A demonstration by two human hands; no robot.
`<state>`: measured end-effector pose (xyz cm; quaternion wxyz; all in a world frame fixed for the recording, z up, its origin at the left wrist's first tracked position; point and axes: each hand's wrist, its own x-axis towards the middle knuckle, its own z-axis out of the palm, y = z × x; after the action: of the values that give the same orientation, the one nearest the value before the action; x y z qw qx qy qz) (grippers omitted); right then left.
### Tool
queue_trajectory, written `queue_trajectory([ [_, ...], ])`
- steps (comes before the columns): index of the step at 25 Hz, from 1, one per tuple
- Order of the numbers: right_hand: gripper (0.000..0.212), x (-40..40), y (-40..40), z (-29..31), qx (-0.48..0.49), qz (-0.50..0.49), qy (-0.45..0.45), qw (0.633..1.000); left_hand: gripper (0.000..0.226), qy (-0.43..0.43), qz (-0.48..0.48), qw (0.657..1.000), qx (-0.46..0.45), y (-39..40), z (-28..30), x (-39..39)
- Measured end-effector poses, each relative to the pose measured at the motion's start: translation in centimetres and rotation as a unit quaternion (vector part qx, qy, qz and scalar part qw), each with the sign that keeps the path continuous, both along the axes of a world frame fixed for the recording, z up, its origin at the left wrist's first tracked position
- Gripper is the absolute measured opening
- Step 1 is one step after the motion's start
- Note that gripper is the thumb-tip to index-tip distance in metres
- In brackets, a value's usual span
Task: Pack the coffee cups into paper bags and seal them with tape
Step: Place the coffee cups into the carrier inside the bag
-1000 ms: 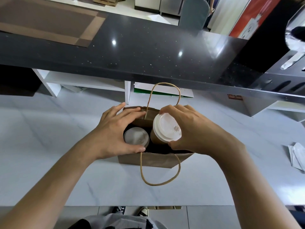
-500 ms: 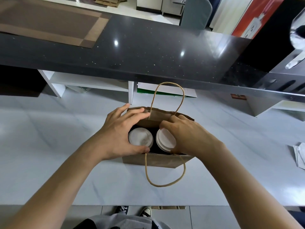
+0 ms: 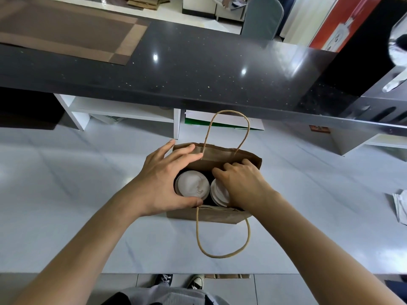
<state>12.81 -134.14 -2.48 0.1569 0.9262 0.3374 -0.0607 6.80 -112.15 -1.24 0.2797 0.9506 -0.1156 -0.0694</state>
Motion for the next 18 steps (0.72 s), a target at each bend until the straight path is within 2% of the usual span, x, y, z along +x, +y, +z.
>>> queue_trajectory([
  [5,0.047,-0.1,0.1,-0.1,-0.016,0.001,-0.010,1.000,0.098,0.037,-0.005,0.998,-0.048,0.2,-0.4,-0.4],
  [11,0.067,-1.3,-1.6,0.9,0.027,-0.061,0.022,0.998,0.095,0.028,-0.032,0.998,-0.055,0.3,-0.4,-0.4],
  [12,0.064,-1.5,-1.9,1.4,0.049,-0.076,0.020,0.996,0.094,0.029,-0.037,0.997,-0.057,0.2,-0.4,-0.4],
  [15,0.035,-2.7,-3.5,2.5,0.146,-0.109,-0.037,0.983,0.094,0.025,-0.050,0.997,-0.055,0.1,-0.3,-0.2],
  [18,0.016,-4.8,-5.2,2.4,0.237,-0.213,-0.114,0.941,0.094,0.016,-0.055,0.997,-0.046,0.1,-0.4,0.1],
])
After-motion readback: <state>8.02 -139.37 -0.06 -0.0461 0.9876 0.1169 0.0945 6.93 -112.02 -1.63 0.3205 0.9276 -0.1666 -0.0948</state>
